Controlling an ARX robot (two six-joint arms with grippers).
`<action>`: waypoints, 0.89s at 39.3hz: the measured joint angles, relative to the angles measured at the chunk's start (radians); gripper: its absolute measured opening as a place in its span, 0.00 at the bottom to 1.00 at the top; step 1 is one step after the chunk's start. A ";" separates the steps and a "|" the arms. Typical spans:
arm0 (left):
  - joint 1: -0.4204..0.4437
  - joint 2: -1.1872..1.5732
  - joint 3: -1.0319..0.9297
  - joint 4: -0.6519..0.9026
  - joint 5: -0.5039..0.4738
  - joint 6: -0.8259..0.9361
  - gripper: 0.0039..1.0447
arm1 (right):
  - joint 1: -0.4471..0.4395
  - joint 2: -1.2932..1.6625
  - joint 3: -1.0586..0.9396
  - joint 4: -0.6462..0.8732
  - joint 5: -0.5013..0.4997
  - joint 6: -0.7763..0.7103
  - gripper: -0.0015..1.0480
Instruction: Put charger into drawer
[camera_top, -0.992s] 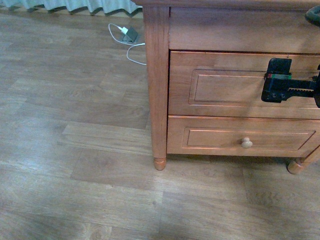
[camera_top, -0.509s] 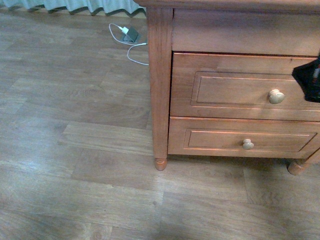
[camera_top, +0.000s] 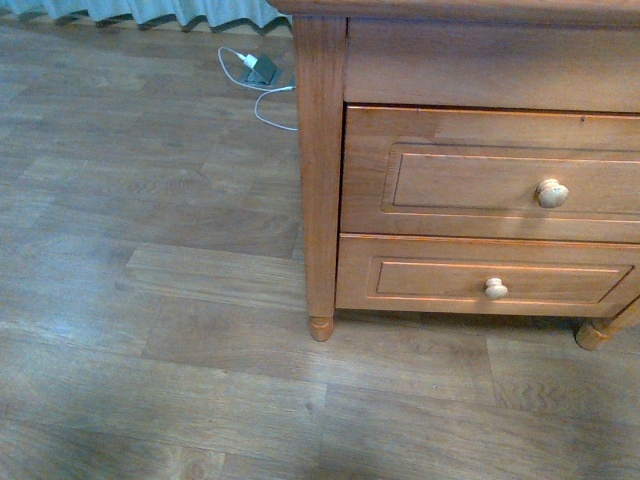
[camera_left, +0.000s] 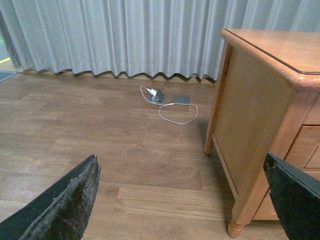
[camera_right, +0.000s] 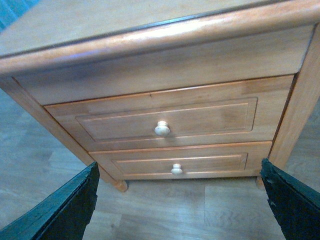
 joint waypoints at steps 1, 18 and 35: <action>0.000 0.000 0.000 0.000 0.000 0.000 0.94 | -0.018 -0.045 -0.006 -0.013 -0.008 0.001 0.91; 0.000 0.000 0.000 0.000 0.000 0.000 0.94 | 0.083 -0.225 -0.159 0.254 0.235 -0.104 0.40; 0.000 0.000 0.000 0.000 0.000 0.000 0.94 | 0.210 -0.362 -0.225 0.188 0.358 -0.115 0.01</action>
